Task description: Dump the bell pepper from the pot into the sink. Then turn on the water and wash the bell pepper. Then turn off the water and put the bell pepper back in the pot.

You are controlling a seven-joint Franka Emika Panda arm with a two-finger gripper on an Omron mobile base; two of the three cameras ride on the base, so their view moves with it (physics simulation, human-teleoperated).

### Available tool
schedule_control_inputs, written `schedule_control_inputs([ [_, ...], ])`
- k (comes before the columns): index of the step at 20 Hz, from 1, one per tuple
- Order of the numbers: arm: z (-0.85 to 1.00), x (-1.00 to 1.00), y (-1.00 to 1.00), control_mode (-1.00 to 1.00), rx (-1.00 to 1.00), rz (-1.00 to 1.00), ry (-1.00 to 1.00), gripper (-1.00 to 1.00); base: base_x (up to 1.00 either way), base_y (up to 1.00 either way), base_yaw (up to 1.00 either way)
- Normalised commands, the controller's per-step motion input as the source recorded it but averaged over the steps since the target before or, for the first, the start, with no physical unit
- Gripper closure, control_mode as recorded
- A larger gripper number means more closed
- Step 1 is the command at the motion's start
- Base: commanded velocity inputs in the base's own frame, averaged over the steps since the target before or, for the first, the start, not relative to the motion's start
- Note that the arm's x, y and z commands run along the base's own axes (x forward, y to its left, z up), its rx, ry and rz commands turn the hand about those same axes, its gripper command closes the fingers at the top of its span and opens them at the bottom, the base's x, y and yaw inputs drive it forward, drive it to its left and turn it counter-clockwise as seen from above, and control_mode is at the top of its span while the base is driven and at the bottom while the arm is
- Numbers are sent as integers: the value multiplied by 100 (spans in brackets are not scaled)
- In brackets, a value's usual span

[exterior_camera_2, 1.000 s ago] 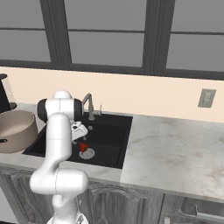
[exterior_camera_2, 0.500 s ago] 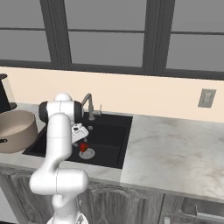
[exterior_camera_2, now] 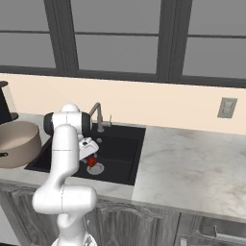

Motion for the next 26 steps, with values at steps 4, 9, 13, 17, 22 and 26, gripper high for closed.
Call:
schedule_control_inputs([
  [4, -18, 0, -14, -100, -1, 0, 3, -100, 0, 0, 0],
  [9, -15, 0, -22, -100, -1, 0, 3, -100, 0, 0, 0],
  [13, -19, -9, -34, -100, 0, 0, 4, -100, 0, 0, 0],
  [17, -31, -2, -28, -100, 0, 0, 6, -100, 0, 0, 0],
  [22, -37, 0, -20, -100, 0, 0, 10, 100, 0, 0, 0],
  [26, -32, -5, -24, -100, 0, 0, 9, 100, 0, 0, 0],
])
